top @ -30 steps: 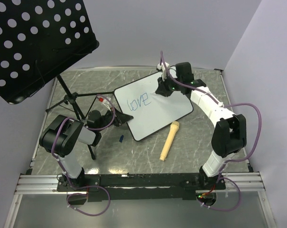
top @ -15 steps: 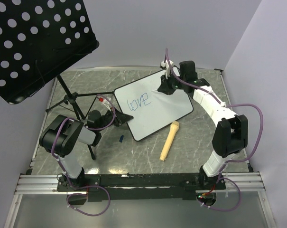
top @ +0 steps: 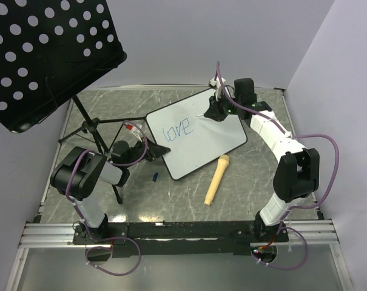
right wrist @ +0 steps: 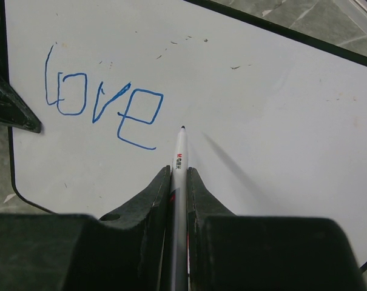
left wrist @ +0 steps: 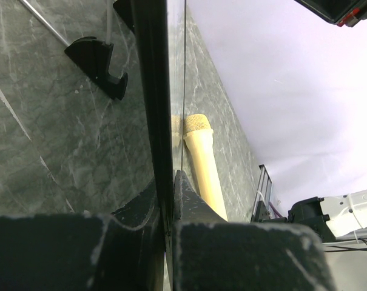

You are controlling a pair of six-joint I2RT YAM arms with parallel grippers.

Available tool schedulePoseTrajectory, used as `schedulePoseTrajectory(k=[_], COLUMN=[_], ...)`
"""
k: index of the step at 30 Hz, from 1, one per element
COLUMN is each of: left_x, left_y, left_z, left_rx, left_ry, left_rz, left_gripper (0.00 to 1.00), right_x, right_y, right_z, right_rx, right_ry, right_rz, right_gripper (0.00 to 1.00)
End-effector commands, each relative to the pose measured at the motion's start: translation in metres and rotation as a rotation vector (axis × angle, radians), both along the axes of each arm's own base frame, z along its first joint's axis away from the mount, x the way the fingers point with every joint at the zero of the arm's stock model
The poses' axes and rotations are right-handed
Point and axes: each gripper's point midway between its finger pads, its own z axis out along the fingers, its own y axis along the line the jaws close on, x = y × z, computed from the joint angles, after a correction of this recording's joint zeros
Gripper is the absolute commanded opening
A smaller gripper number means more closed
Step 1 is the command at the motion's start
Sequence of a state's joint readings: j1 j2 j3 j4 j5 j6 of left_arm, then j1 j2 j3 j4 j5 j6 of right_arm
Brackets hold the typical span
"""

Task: Write a sentence on the whiteboard

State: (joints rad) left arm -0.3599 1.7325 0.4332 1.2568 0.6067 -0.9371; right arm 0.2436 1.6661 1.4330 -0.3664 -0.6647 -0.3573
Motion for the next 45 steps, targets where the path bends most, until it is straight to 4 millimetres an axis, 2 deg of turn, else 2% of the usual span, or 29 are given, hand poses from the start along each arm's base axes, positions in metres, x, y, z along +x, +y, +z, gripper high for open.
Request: schedulePoseTrajectory(k=[1,37,45], left_x=[-0.0061,-0.0066,-0.0069], left_y=[-0.0069,-0.0062,-0.0063], left_z=[0.0538,0.0550,0.0554], left_rx=[-0.047,-0.041,-0.042], left_ry=[-0.276,-0.274,-0.274], left_rz=[-0.060,-0.057,-0.059], left_gripper=[0.01,0.01,0.01], right_x=[-0.0023,-0.0039,0.0005], right_y=[-0.0013,-0.0015,-0.0092], right_z=[0.0324,0.0338,0.0302], right_rx=[0.034,0.044,0.037], right_ry=[-0.102,-0.116,-0.117], right_rz=[0.024,0.050,0.026], right_gripper=[0.00,0.00,0.00])
